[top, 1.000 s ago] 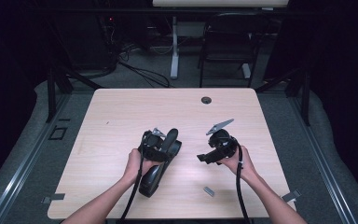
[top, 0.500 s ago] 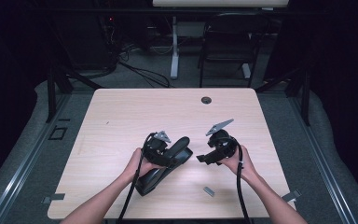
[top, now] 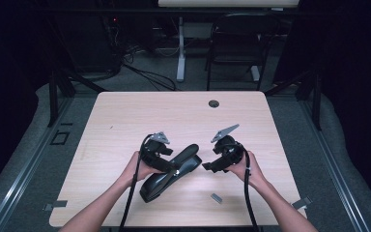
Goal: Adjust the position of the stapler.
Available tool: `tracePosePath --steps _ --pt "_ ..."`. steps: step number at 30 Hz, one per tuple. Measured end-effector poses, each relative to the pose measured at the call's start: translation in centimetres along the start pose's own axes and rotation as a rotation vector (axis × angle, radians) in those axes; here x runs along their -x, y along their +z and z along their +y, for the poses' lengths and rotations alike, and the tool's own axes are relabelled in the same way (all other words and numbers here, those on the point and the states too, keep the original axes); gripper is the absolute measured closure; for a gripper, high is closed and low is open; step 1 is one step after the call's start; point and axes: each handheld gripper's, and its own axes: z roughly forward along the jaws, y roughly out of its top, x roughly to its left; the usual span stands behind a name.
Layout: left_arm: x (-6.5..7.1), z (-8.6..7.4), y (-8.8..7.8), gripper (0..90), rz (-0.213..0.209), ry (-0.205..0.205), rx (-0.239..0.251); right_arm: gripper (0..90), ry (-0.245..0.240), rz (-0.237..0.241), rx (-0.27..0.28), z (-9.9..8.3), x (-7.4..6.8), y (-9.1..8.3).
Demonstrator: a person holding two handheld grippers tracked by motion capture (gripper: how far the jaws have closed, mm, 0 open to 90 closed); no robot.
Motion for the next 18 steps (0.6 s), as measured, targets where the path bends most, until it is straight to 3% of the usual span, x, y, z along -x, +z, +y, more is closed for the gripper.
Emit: tracePosePath --steps 3,7,9,15,18 --pt "-0.1 -1.3 -1.5 14.5 0.020 -0.020 0.005 15.1 -0.004 -0.002 0.018 0.1 0.0 -0.1" --pt "-0.3 -1.6 -2.7 6.3 0.054 -0.047 0.036 13.5 -0.018 0.017 0.032 0.6 -0.1 -0.2" --pt "-0.4 -1.9 -3.1 4.4 0.047 -0.067 0.040 13.1 -0.031 0.015 0.045 0.9 -0.2 0.0" --pt "0.2 -3.2 -3.0 3.2 0.040 -0.068 0.000 13.2 -0.059 0.021 0.048 2.0 -0.3 0.4" --pt "0.5 -3.8 -2.9 10.7 0.027 -0.069 -0.013 13.3 -0.071 0.036 0.051 2.5 -0.3 0.9"
